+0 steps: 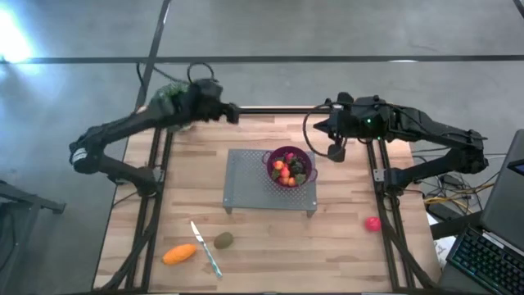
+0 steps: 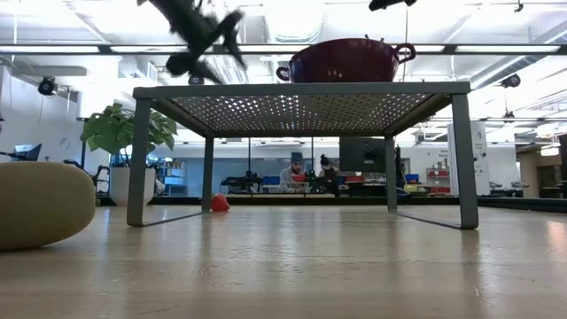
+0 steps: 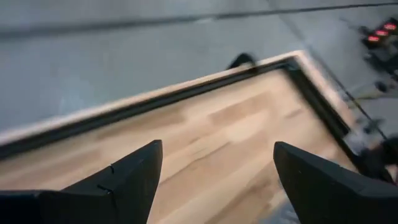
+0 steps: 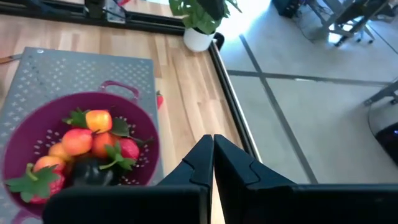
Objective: Pick & Place Fruit
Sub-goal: Put the strawberry in the purple strainer bowl on the shelf
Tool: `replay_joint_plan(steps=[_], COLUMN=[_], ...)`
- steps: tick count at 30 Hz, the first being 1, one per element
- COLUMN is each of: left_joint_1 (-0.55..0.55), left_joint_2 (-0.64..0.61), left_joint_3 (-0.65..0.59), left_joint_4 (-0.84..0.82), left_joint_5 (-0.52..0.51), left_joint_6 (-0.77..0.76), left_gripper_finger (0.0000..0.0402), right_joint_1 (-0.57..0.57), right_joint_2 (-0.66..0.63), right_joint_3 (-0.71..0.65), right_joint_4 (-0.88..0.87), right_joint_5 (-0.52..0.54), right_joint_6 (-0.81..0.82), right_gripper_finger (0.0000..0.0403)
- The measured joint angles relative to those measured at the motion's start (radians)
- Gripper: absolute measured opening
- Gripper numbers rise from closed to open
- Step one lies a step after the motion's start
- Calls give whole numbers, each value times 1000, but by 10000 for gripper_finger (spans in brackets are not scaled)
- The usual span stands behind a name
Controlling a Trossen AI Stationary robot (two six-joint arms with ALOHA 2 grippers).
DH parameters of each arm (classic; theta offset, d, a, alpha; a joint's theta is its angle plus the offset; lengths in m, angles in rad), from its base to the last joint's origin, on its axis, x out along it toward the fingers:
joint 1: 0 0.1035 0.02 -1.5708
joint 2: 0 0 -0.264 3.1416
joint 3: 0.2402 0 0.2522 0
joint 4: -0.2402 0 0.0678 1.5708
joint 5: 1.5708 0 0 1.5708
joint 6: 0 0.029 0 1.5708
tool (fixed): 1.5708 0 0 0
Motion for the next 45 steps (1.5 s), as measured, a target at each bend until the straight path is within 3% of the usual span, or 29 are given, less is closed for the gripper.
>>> replay_joint_plan(steps=[3, 6, 17, 22, 33, 45], left_joint_1=[134, 199, 202, 203, 188, 186], left_joint_2=[30, 70, 297, 363, 416, 418], left_joint_3=[-6, -21, -34, -34, -55, -170], left_joint_4=[-67, -96, -121, -188, -274, -133], left_joint_5=[117, 214, 300, 397, 400, 426], left_joint_6=[-43, -66, -63, -57, -38, -58], left_gripper_finger=[312, 312, 312, 312, 312, 312], right_joint_1=[-7, -6, -6, -6, -6, -6], right_joint_2=[0, 1, 1, 1, 1, 2], right_joint_3=[-1, -2, -2, -3, -3, -3], right_joint_4=[1, 1, -31, -67, -68, -68], right_joint_5=[-3, -3, -4, -4, -4, -5], right_joint_6=[-2, -7, -16, -9, -9, -9], right_gripper_finger=[8, 8, 8, 8, 8, 8])
